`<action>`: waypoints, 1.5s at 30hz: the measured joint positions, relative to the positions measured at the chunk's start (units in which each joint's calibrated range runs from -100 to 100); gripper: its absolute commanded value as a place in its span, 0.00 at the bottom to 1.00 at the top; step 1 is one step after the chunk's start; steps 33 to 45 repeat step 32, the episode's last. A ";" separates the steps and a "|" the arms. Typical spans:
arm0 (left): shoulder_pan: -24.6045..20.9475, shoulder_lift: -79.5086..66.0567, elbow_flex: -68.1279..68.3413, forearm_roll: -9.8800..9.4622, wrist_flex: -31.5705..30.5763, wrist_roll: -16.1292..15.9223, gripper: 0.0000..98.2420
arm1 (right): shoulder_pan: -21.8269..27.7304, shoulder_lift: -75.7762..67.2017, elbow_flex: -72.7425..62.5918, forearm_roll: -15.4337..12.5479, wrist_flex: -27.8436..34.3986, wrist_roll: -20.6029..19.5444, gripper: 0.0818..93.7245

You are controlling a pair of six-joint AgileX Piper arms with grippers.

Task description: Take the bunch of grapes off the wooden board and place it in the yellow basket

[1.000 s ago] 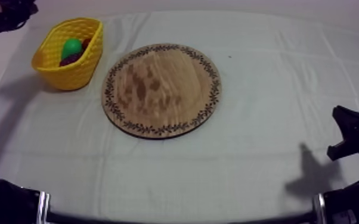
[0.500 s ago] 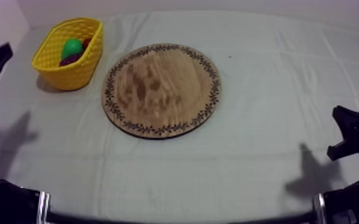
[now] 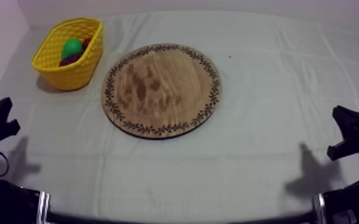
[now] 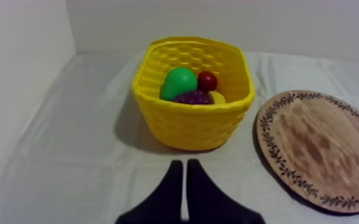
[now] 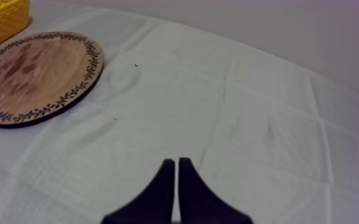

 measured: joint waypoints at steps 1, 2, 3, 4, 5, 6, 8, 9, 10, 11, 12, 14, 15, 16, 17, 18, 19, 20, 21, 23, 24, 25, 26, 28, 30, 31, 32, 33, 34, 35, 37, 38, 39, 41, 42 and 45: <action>-0.20 -0.99 0.90 0.05 0.00 -0.28 0.00 | 0.00 0.00 0.00 0.00 0.00 0.00 0.00; -0.45 -2.08 1.72 0.06 0.08 -0.55 0.00 | 0.00 0.00 0.00 0.00 0.00 0.00 0.00; -0.63 -3.07 2.31 0.06 0.08 -0.75 0.00 | 0.00 0.00 0.00 0.00 0.00 0.00 0.00; -0.78 -3.73 2.90 0.38 0.08 -1.02 0.00 | 0.00 0.00 0.00 0.00 0.00 0.00 0.00; -0.94 -4.50 3.35 0.67 0.08 -1.36 0.00 | 0.00 0.00 0.00 0.00 0.00 0.00 0.00; -1.05 -5.16 3.66 0.88 0.16 -1.70 0.00 | 0.00 0.00 0.00 0.00 0.00 0.00 0.00; -1.18 -6.13 3.89 1.23 0.59 -1.87 0.00 | 0.00 0.00 0.00 0.00 0.00 0.00 0.00; -1.18 -6.39 3.97 1.29 0.65 -1.70 0.00 | 0.00 0.00 0.00 0.00 0.00 0.00 0.00; -1.18 -6.55 4.03 1.36 0.65 -1.70 0.00 | 0.00 0.00 0.00 0.00 0.00 0.00 0.00; -1.12 -6.71 4.19 1.36 0.49 -1.70 0.00 | 0.00 0.00 0.00 0.00 0.00 0.00 0.00; -0.91 -6.85 4.55 1.43 0.49 -1.70 0.00 | 0.00 0.00 0.00 0.00 0.00 0.00 0.00; -0.60 -6.92 4.70 1.48 0.29 -1.70 0.00 | 0.00 0.00 0.00 0.00 0.00 0.00 0.00; -0.54 -6.99 4.90 1.54 -0.08 -1.87 0.00 | 0.00 0.00 0.00 0.00 0.00 0.00 0.00; -0.50 -6.99 4.98 1.53 -0.23 -2.00 0.00 | 0.00 0.00 0.00 0.00 0.00 0.00 0.00; -0.46 -6.99 5.19 1.59 -0.69 -2.23 0.00 | 0.00 0.00 0.00 0.00 0.00 0.00 0.00; -0.46 -6.99 5.44 1.72 -1.38 -2.54 0.00 | 0.00 0.00 0.00 0.00 0.00 0.00 0.00; -0.42 -6.99 5.52 1.72 -1.70 -3.06 0.00 | 0.00 0.00 0.00 0.00 0.00 0.00 0.00; -0.42 -6.99 5.59 1.79 -2.06 -3.65 0.00 | 0.00 0.00 0.00 0.00 0.00 0.00 0.00; -0.42 -6.99 5.66 1.84 -2.39 -4.29 0.00 | 0.00 0.00 0.00 0.00 0.00 0.00 0.00; -0.39 -7.05 5.74 1.90 -2.60 -5.20 0.00 | 0.00 0.00 0.00 0.00 0.00 -0.16 0.00; -0.36 -7.05 5.81 1.90 -2.79 -5.54 0.00 | 0.00 0.00 0.00 0.00 0.00 -0.16 0.00; -0.26 -7.11 5.81 1.90 -2.81 -5.68 0.00 | 0.00 0.00 0.00 0.00 0.00 -0.12 0.00; -0.07 -7.11 5.87 1.96 -2.97 -5.64 0.00 | 0.00 0.00 0.00 0.00 0.00 -0.09 0.00; 0.13 -7.11 5.94 2.01 -3.16 -4.94 0.00 | 0.00 0.00 0.00 0.00 0.00 -0.05 0.00; 0.17 -7.22 6.11 2.06 -3.17 -4.24 0.00 | 0.00 0.00 0.00 0.00 0.00 0.01 0.00; 0.21 -7.22 6.10 2.14 -3.25 -4.00 0.00 | 0.00 0.00 0.00 0.00 0.00 0.01 0.00; 0.21 -7.22 6.10 2.19 -3.25 -3.88 0.00 | 0.00 0.00 0.00 0.00 0.00 0.01 0.00; 0.21 -7.22 6.10 2.19 -3.25 -3.88 0.00 | 0.00 0.00 0.00 0.00 0.00 0.01 0.00; 0.21 -7.22 6.10 2.19 -3.25 -3.88 0.00 | 0.00 0.00 0.00 0.00 0.00 0.01 0.00; 0.21 -7.22 6.10 2.19 -3.25 -3.88 0.00 | 0.00 0.00 0.00 0.00 0.00 0.01 0.00; 0.21 -7.22 6.10 2.19 -3.25 -3.88 0.00 | 0.00 0.00 0.00 0.00 0.00 0.01 0.00; 0.21 -7.22 6.10 2.19 -3.25 -3.88 0.00 | 0.00 0.00 0.00 0.00 0.00 0.01 0.00; 0.21 -7.22 6.10 2.19 -3.25 -3.88 0.00 | 0.00 0.00 0.00 0.00 0.00 0.01 0.00; 0.21 -7.22 6.10 2.19 -3.25 -3.88 0.00 | 0.00 0.00 0.00 0.00 0.00 0.01 0.00; 0.21 -7.22 6.10 2.19 -3.25 -3.88 0.00 | 0.00 0.00 0.00 0.00 0.00 0.01 0.00; 0.21 -7.22 6.10 2.19 -3.25 -3.88 0.00 | 0.00 0.00 0.00 0.00 0.00 0.01 0.00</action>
